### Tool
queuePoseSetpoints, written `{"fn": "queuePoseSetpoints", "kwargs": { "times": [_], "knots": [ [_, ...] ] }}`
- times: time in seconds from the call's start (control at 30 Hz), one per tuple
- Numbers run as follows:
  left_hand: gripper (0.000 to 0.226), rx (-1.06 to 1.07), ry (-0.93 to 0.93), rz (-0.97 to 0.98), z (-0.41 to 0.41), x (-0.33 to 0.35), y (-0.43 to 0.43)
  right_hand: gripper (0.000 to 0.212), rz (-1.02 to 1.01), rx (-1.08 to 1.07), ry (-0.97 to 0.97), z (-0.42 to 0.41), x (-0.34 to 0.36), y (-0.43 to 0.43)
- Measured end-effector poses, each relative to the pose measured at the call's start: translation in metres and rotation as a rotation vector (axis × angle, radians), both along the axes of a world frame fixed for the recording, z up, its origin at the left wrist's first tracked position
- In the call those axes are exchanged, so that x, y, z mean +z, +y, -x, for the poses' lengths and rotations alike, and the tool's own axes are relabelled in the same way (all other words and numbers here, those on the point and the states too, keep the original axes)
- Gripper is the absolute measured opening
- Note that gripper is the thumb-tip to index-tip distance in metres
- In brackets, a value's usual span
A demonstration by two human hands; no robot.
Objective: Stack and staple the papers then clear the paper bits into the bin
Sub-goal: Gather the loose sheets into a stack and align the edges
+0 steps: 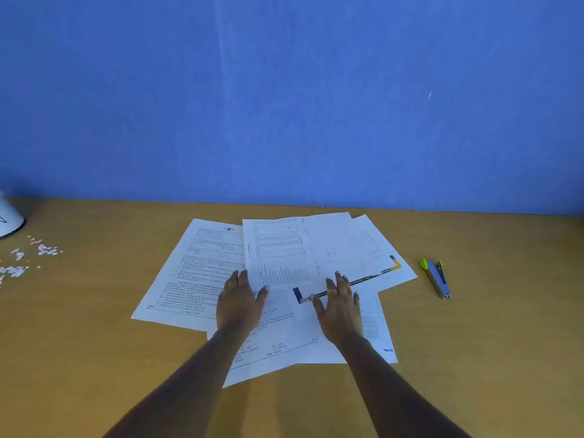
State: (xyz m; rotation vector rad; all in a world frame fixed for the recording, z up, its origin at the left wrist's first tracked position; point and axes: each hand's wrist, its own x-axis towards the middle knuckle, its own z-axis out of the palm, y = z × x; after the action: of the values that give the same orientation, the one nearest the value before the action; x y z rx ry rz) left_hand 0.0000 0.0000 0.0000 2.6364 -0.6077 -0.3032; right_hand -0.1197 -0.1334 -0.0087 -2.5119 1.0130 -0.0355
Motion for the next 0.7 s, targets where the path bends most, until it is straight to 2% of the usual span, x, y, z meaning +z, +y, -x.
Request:
{"fn": "queuePoseSetpoints", "kwargs": {
  "times": [0.13,0.27,0.47,0.6,0.67,0.7],
  "knots": [
    [0.058,0.157,0.108,0.143,-0.023,0.010,-0.009,0.039,-0.102,-0.137,-0.147,-0.009,0.004,-0.031],
    [0.051,0.206,0.089,0.133,-0.044,0.012,-0.011,0.035,-0.144,-0.279,-0.213,-0.007,0.008,-0.070],
    [0.036,0.317,0.046,0.102,-0.088,0.004,0.007,0.035,-0.087,-0.387,-0.136,-0.001,0.009,-0.128],
    [0.040,0.378,0.001,0.084,-0.110,0.000,0.017,0.033,-0.099,-0.425,-0.062,-0.002,0.007,-0.154],
    [0.045,0.399,0.012,0.013,-0.117,0.000,0.022,0.043,-0.096,-0.412,0.021,-0.003,0.006,-0.161],
    [0.057,0.405,0.043,-0.042,-0.120,0.000,0.025,0.049,-0.101,-0.408,0.055,-0.003,0.006,-0.164]
  ]
}}
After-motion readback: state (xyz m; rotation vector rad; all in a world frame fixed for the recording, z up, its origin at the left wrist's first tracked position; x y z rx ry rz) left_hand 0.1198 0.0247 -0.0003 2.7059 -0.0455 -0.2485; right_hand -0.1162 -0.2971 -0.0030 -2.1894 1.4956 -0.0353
